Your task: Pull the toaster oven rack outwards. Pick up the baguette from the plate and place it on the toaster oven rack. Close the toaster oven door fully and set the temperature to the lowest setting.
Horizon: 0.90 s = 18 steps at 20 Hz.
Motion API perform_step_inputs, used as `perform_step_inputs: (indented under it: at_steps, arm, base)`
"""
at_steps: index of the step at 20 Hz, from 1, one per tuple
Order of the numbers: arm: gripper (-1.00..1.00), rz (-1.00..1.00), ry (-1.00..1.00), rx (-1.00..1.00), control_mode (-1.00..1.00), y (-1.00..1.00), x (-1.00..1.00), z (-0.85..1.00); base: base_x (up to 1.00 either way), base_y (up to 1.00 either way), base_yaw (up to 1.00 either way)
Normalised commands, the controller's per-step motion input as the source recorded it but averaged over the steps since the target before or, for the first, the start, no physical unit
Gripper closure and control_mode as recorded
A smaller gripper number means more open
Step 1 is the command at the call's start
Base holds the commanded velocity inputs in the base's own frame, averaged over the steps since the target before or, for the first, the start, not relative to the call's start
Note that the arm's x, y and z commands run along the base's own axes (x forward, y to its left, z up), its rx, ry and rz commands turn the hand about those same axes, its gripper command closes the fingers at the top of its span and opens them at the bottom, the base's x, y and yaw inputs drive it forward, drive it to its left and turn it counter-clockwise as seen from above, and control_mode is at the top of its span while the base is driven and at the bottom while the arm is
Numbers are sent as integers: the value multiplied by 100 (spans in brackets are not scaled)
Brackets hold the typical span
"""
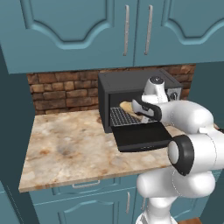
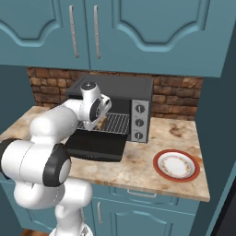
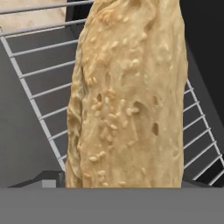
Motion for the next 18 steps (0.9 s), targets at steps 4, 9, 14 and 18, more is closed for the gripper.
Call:
perform_step_inputs:
  at_steps: [4,9,14,18]
  arm:
    - [100,0,1,0,-100,0,1,-23]
    - [100,0,1,0,-100,0,-1,-19]
    - [100,0,0,0,-100,0,0,0]
    - [-100,0,0,0,-100,0,0,0]
  base:
    - [0,0,0]
    - [0,0,0]
    - [0,0,0]
    - [0,0,0]
